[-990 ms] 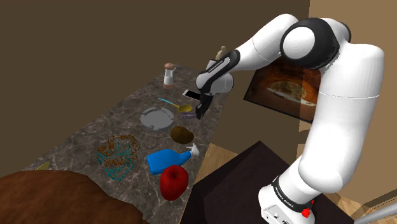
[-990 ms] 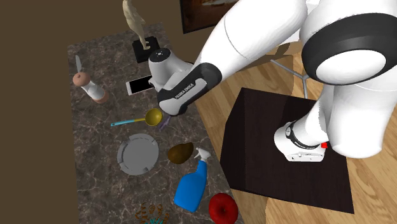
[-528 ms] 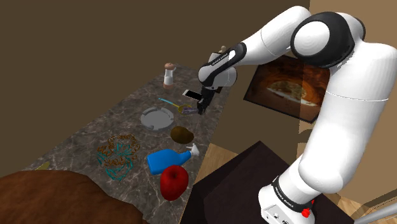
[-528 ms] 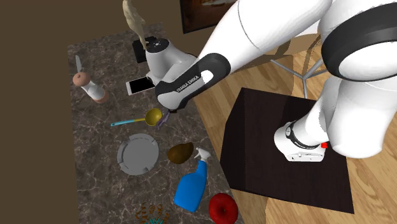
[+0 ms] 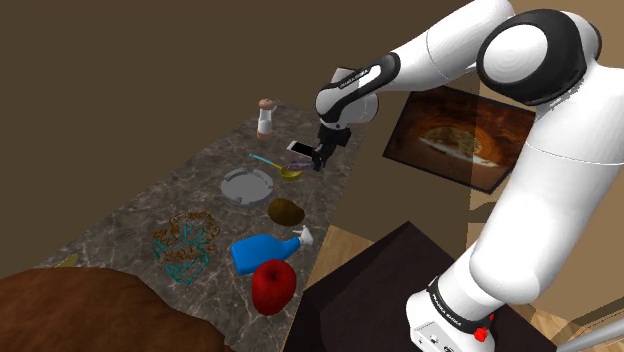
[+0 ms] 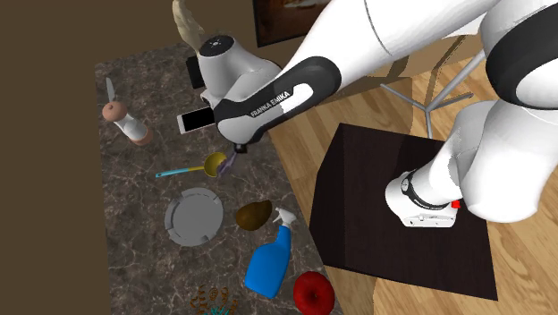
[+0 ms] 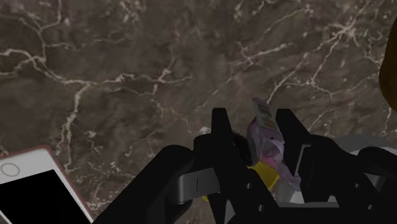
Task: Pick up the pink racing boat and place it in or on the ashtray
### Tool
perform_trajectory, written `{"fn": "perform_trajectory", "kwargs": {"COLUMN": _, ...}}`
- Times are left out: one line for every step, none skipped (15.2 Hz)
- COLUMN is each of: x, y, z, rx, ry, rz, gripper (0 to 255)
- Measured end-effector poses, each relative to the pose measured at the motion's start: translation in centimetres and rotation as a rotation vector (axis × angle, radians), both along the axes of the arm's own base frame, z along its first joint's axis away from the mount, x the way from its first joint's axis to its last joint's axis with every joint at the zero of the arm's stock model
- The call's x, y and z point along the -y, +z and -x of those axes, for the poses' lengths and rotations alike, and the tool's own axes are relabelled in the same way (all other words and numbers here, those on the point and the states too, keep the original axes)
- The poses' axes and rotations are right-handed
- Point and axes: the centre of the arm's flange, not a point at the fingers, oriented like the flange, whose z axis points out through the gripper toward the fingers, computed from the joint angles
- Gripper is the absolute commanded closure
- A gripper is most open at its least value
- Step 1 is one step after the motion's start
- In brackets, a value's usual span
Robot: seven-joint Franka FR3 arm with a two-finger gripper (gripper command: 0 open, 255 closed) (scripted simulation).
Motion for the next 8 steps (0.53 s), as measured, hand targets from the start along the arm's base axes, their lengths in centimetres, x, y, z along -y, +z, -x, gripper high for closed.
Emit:
{"fn": "perform_trajectory", "kwargs": {"x": 0.0, "y": 0.2, "z": -0.1, "rx": 0.000, "ry": 0.000, "rz": 0.000, "gripper": 255}}
{"fn": "perform_trajectory", "kwargs": {"x": -0.6, "y": 0.4, "z": -0.4, "rx": 0.000, "ry": 0.000, "rz": 0.000, "gripper": 255}}
{"fn": "perform_trajectory", "kwargs": {"x": -1.4, "y": 0.6, "z": -0.6, "rx": 0.000, "ry": 0.000, "rz": 0.000, "gripper": 255}}
{"fn": "perform_trajectory", "kwargs": {"x": -2.4, "y": 0.6, "z": -1.3, "rx": 0.000, "ry": 0.001, "rz": 0.000, "gripper": 255}}
{"fn": "perform_trajectory", "kwargs": {"x": -3.4, "y": 0.8, "z": -1.8, "rx": 0.000, "ry": 0.001, "rz": 0.000, "gripper": 255}}
{"fn": "perform_trajectory", "kwargs": {"x": -4.7, "y": 0.5, "z": -2.3, "rx": 0.000, "ry": 0.001, "rz": 0.000, "gripper": 255}}
{"fn": "perform_trajectory", "kwargs": {"x": -5.7, "y": 0.6, "z": -2.9, "rx": 0.000, "ry": 0.001, "rz": 0.001, "gripper": 255}}
{"fn": "perform_trajectory", "kwargs": {"x": -7.0, "y": 0.5, "z": -3.5, "rx": 0.000, "ry": 0.001, "rz": 0.000, "gripper": 255}}
